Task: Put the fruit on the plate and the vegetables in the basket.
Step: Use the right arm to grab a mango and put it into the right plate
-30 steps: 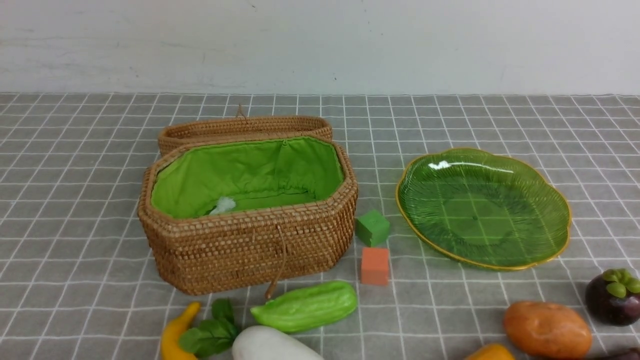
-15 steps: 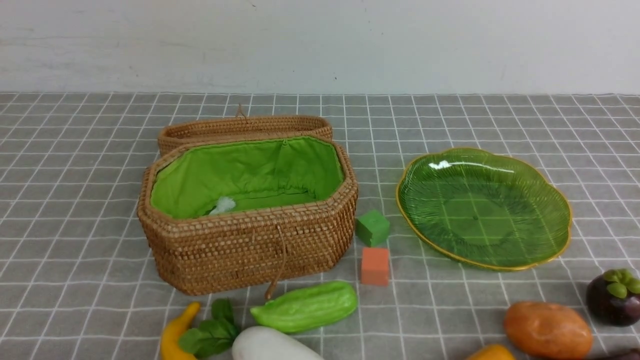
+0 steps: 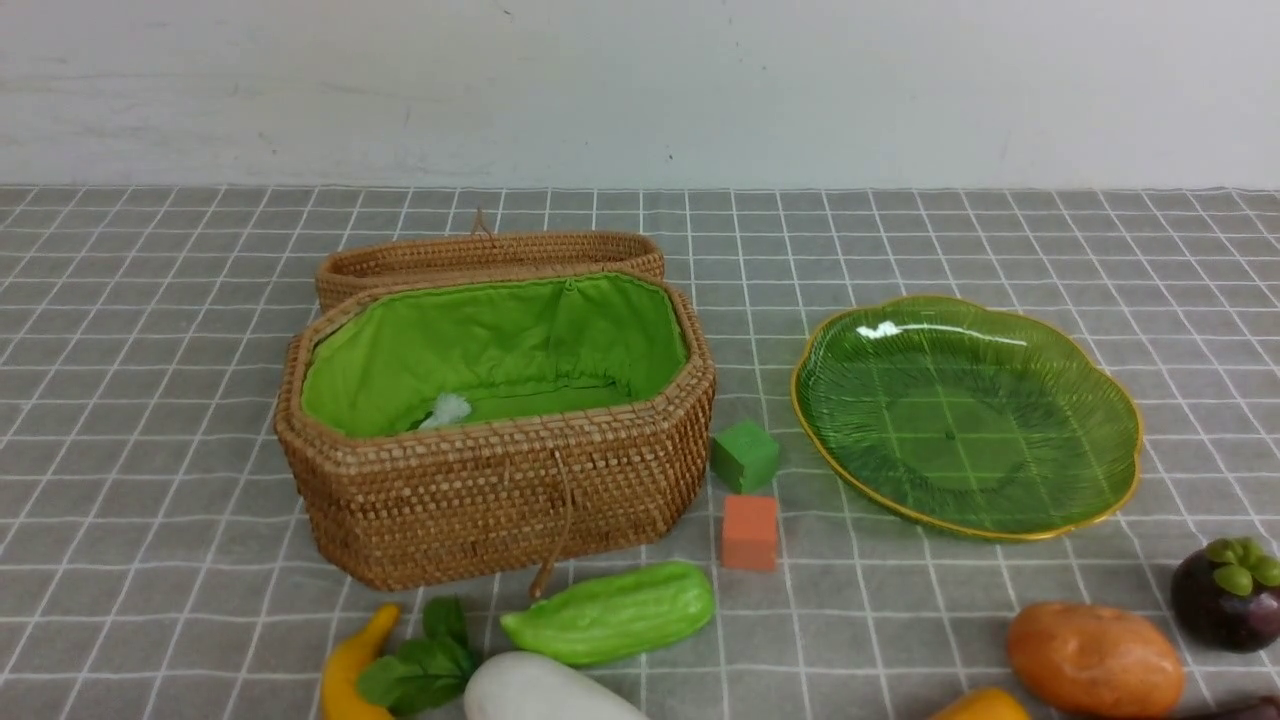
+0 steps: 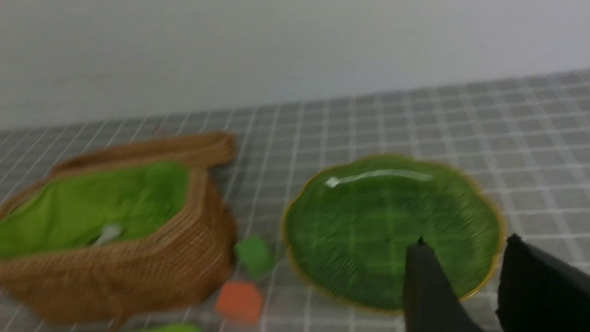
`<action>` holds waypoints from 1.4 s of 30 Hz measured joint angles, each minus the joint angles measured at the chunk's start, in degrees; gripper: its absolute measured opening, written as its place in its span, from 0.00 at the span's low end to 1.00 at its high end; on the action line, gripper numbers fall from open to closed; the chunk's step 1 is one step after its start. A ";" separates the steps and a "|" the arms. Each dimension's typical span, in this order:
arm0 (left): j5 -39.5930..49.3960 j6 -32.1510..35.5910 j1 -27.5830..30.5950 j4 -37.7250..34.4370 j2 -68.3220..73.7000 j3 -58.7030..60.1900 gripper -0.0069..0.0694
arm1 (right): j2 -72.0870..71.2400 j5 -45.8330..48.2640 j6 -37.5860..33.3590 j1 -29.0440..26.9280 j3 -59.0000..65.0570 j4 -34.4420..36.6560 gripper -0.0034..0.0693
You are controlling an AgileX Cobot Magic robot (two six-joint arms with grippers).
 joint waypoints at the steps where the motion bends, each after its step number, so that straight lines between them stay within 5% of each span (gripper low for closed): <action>1: 0.00 0.00 0.00 0.00 0.00 0.00 0.40 | 0.00 0.39 0.00 0.00 0.00 0.21 0.38; 6: 0.00 0.00 0.00 0.00 0.00 0.00 0.40 | 10.16 14.79 -13.87 10.74 -1.01 0.86 0.39; 9: 0.00 0.00 0.00 0.00 0.00 0.00 0.40 | 16.28 19.26 -15.15 13.32 -3.18 0.56 0.45; 13: 0.00 0.00 0.00 0.00 0.00 0.00 0.40 | 22.55 20.58 -4.91 14.33 -5.13 2.82 0.59; 17: 0.00 0.00 0.00 0.00 0.00 0.00 0.40 | 32.30 23.77 12.25 14.65 -6.00 4.91 0.88; 20: 0.00 0.00 0.00 0.00 0.00 0.00 0.40 | 38.22 22.78 26.29 14.70 -6.00 5.65 0.97; 29: 0.00 0.00 0.00 0.00 0.00 0.00 0.40 | 42.31 12.47 59.40 14.70 -3.67 -0.23 0.89; 42: 0.00 0.00 0.00 0.00 0.00 0.00 0.40 | 47.54 4.86 63.85 14.70 1.96 1.93 0.84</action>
